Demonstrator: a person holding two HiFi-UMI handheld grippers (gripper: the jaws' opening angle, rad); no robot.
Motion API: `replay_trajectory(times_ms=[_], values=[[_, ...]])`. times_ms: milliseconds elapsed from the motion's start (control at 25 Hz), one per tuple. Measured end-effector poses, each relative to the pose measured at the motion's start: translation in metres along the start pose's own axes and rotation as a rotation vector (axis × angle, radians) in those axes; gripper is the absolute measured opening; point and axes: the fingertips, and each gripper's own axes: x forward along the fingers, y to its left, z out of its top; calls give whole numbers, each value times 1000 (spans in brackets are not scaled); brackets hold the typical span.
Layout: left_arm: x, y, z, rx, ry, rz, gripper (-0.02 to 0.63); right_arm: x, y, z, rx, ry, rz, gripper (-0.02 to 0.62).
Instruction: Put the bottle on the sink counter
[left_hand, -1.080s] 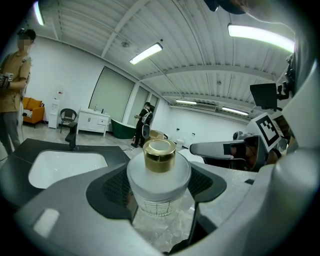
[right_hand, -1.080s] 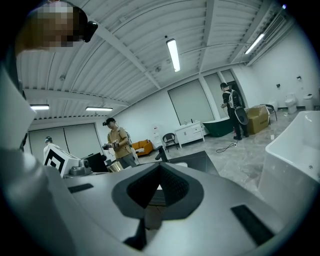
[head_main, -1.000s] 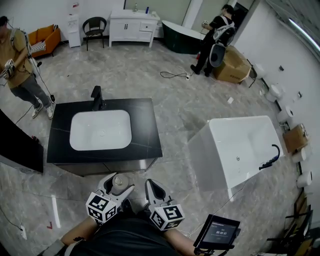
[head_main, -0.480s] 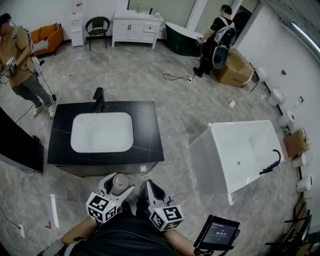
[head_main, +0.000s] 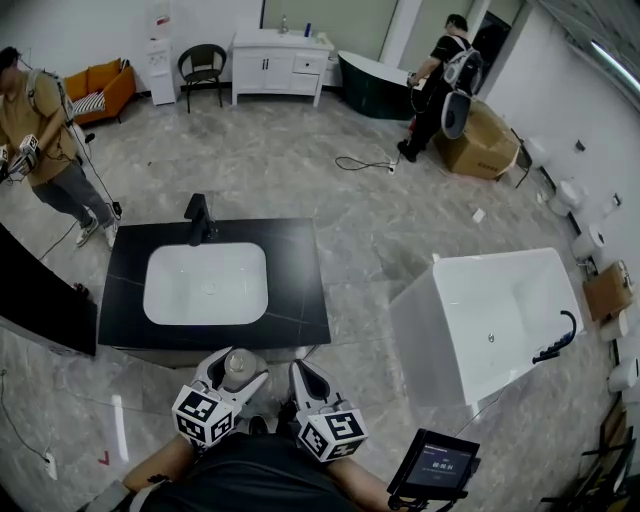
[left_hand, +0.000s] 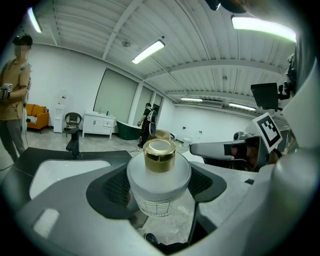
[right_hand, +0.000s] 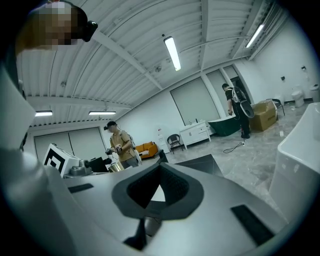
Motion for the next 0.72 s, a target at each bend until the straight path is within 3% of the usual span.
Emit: replay_trajectory(times_ms=[720], values=[[123,36,39,-33,38,40,334,82,-110,30,57,77,30,-5]])
